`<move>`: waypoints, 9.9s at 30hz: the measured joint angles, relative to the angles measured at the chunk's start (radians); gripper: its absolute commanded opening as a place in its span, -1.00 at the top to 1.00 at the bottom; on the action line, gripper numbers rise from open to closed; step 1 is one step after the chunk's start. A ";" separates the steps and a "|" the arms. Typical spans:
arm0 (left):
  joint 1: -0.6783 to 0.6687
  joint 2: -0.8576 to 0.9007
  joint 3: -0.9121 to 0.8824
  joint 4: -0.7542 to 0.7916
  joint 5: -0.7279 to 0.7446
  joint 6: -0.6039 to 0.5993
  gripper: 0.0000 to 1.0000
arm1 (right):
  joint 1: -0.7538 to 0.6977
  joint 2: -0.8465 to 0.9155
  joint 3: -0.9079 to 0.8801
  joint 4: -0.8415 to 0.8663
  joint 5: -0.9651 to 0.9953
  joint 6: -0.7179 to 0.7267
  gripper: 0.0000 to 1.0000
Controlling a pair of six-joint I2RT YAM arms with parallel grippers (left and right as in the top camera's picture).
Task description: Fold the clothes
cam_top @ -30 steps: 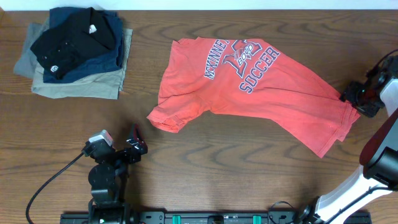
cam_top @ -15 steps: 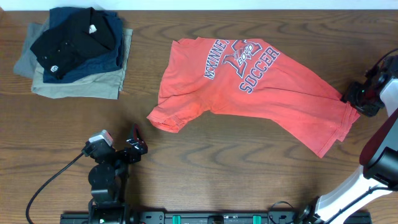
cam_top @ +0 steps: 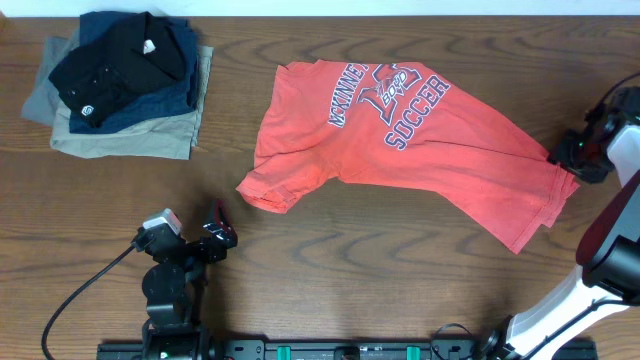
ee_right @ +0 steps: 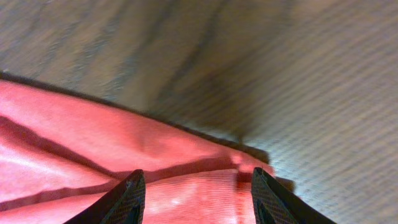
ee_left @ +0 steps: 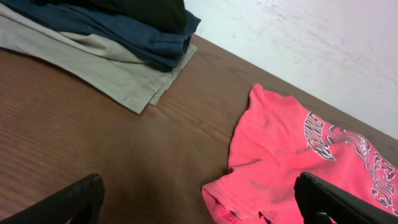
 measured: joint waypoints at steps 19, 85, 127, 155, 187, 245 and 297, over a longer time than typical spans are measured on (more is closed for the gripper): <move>0.000 0.000 0.000 0.000 0.000 0.000 -0.96 | 0.036 0.061 0.039 -0.071 0.044 -0.012 0.65; -0.086 1.421 0.951 -0.527 0.302 0.293 -0.96 | 0.100 0.080 0.380 -0.519 -0.004 0.147 0.92; -0.089 1.442 0.951 -0.547 0.004 0.090 0.88 | 0.214 -0.244 0.292 -0.703 -0.023 0.204 -0.99; -0.088 1.264 0.951 -0.665 -0.233 -0.001 0.88 | 0.337 -0.213 -0.229 -0.481 -0.064 0.278 -0.88; -0.088 1.258 0.951 -0.686 -0.236 -0.001 0.88 | 0.472 -0.250 -0.428 -0.273 -0.020 0.435 0.98; -0.091 1.408 1.946 -0.621 -0.131 0.054 0.88 | 0.363 -0.287 0.799 -0.383 0.158 0.247 0.95; -0.361 1.453 1.278 -1.075 0.072 -0.105 -0.81 | 0.346 -0.062 0.795 -0.788 0.027 0.228 -0.99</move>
